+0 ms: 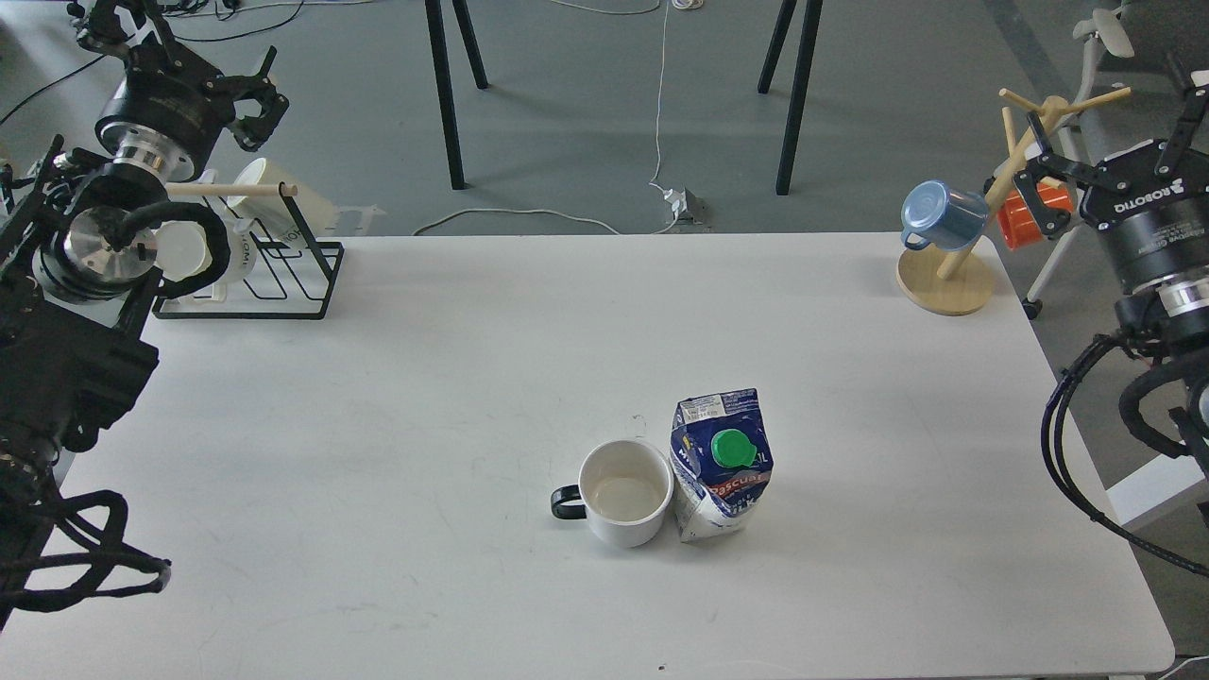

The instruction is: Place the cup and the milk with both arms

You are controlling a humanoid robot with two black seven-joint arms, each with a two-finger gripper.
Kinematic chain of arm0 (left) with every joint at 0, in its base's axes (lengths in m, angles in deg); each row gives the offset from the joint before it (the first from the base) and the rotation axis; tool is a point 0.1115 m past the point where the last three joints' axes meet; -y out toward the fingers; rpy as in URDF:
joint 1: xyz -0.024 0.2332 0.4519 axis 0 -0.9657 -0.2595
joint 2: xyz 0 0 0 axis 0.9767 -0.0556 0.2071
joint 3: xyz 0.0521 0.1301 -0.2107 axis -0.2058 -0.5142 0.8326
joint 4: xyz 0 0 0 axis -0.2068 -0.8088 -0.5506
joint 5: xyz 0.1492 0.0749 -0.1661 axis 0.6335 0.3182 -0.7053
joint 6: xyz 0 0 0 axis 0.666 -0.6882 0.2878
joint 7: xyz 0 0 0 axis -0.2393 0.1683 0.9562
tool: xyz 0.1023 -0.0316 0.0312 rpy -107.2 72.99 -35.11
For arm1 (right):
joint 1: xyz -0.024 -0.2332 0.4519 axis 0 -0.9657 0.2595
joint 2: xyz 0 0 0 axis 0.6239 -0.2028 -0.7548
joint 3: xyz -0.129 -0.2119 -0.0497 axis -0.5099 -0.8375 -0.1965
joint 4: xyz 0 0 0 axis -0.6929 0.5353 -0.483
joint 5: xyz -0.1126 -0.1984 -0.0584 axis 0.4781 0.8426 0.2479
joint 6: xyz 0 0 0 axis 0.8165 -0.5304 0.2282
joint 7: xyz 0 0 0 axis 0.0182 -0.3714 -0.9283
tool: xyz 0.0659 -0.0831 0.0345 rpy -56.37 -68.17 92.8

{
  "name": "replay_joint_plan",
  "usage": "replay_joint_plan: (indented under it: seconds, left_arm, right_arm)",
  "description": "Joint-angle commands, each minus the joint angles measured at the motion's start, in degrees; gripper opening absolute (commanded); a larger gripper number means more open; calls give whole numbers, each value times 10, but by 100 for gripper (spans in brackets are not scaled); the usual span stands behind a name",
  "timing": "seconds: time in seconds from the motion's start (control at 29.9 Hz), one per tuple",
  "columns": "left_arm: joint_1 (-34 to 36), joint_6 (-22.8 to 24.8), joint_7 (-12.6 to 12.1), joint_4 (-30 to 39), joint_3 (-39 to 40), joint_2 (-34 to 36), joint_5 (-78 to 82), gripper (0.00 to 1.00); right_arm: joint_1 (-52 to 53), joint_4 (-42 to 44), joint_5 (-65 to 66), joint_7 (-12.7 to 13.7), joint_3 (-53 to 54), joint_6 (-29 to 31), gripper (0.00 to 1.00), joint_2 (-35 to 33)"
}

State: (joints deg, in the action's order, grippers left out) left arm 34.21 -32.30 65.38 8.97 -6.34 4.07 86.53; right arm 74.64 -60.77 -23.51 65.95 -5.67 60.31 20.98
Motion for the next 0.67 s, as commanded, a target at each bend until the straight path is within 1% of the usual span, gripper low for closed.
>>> replay_joint_plan:
  seconds: [0.0, 0.2, 0.3, 0.4, 0.5, 0.64]
  left_arm:
    - [10, -4, 0, 7, -1, -17, -5, 100]
    - [10, 1, 0, 7, 0, -19, -7, 100]
    - [10, 1, 0, 7, 5, -20, -10, 100]
    - [8, 1, 0, 8, 4, -20, -22, 100]
    - [6, 2, 4, 9, 1, -19, -22, 100]
    - [6, 2, 6, 16, 0, -18, -22, 100]
  right_arm:
    - [113, 110, -17, 10, -44, 0, 96, 34]
    - [232, 287, -17, 13, -68, 0, 97, 109]
    - [262, 348, -18, 13, -74, 0, 97, 137]
    - [275, 373, -18, 10, -72, 0, 98, 154]
    - [276, 374, -18, 3, -72, 0, 99, 157]
    - [283, 372, -18, 4, -71, 0, 99, 158]
